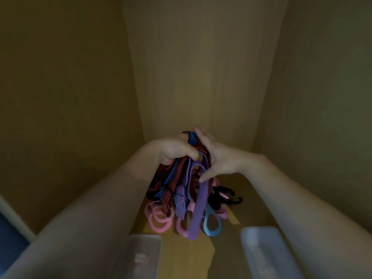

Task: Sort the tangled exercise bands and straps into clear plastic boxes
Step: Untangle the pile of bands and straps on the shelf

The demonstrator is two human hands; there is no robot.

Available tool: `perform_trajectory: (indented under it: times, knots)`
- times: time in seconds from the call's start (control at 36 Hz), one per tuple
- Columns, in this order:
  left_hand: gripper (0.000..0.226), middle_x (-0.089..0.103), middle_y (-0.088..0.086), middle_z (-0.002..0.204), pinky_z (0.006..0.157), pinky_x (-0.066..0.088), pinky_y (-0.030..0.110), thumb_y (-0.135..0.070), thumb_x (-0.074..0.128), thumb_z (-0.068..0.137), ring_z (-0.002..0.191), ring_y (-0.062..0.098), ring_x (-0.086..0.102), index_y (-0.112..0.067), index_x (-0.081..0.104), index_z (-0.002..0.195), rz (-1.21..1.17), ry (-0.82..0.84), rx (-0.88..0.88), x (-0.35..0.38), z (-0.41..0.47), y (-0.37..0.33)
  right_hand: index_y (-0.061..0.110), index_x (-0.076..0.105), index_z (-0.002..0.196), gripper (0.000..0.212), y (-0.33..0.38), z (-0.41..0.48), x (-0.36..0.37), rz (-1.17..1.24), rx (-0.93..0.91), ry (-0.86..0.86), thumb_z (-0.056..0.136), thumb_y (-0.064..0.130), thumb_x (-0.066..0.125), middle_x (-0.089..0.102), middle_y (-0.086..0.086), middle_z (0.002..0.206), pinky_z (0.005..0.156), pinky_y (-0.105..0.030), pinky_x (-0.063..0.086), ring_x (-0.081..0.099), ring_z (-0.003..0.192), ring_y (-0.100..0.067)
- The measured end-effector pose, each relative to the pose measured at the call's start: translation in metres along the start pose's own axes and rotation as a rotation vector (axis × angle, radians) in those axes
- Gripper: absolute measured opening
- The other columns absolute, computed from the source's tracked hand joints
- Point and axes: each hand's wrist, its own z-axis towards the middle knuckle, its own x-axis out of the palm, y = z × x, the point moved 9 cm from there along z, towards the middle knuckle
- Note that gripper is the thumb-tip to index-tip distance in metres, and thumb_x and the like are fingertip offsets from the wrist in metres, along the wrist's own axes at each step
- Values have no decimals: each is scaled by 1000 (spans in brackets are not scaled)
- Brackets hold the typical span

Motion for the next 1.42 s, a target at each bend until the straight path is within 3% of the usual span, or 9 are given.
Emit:
perform_trajectory:
  times: [0.17,0.33,0.61,0.72,0.81,0.92,1.08,1.31,1.42]
  knots:
    - [44,63,23,92,77,54,45,7,57,57,82,35,63,0,61,101,63,116,-42,14,-8,7,19,-3,154,130,10,5,-3,-66,-136,-130,62,34,88,0,-2,162,118,-23,8,2,147,-10]
    - [53,61,21,93,63,57,35,5,57,58,74,28,64,3,58,110,51,78,-83,12,-7,19,10,36,144,90,18,9,-4,-81,-180,-182,64,15,79,45,-9,140,108,-31,35,43,128,-21]
    - [52,60,26,94,80,52,47,5,57,57,84,37,61,9,58,108,-30,17,-91,12,-4,37,10,56,104,27,-4,12,9,-119,-70,-234,78,16,61,59,-5,95,76,-39,48,58,89,-26]
    - [40,64,19,84,75,54,41,6,55,56,77,32,64,-6,63,93,-70,21,-28,11,-3,33,12,46,121,51,-11,13,9,168,-24,-269,74,2,65,61,-6,110,87,-35,48,60,100,-22]
    - [50,64,23,92,84,51,56,7,56,54,84,37,64,-7,63,102,-72,-11,14,6,-2,30,16,38,132,74,-14,15,10,419,16,-243,69,-9,66,58,-5,118,85,-25,47,60,98,-14]
    - [48,64,22,93,85,51,54,6,57,56,86,37,63,-8,64,101,-31,11,15,9,-3,27,16,53,120,54,-9,14,9,424,16,-188,73,-6,69,63,1,105,82,-12,44,59,93,-7]
    - [46,64,22,90,82,52,51,5,57,56,82,35,63,-4,65,101,-32,-22,32,6,-1,24,22,58,93,33,-7,13,3,378,52,-149,81,-8,59,64,6,84,71,-24,48,59,75,-5]
    - [57,65,28,97,82,52,58,-2,63,52,83,36,65,2,60,109,-61,-184,162,-5,8,7,9,58,107,39,-16,9,-20,414,120,-277,78,-15,51,64,2,88,67,-15,46,60,79,-8]
    - [73,65,18,106,88,54,47,-19,79,46,92,30,66,-5,52,112,-129,-237,233,-12,13,3,14,58,105,42,-19,11,-36,520,186,-426,76,-16,47,61,6,81,64,-16,46,58,73,-7]
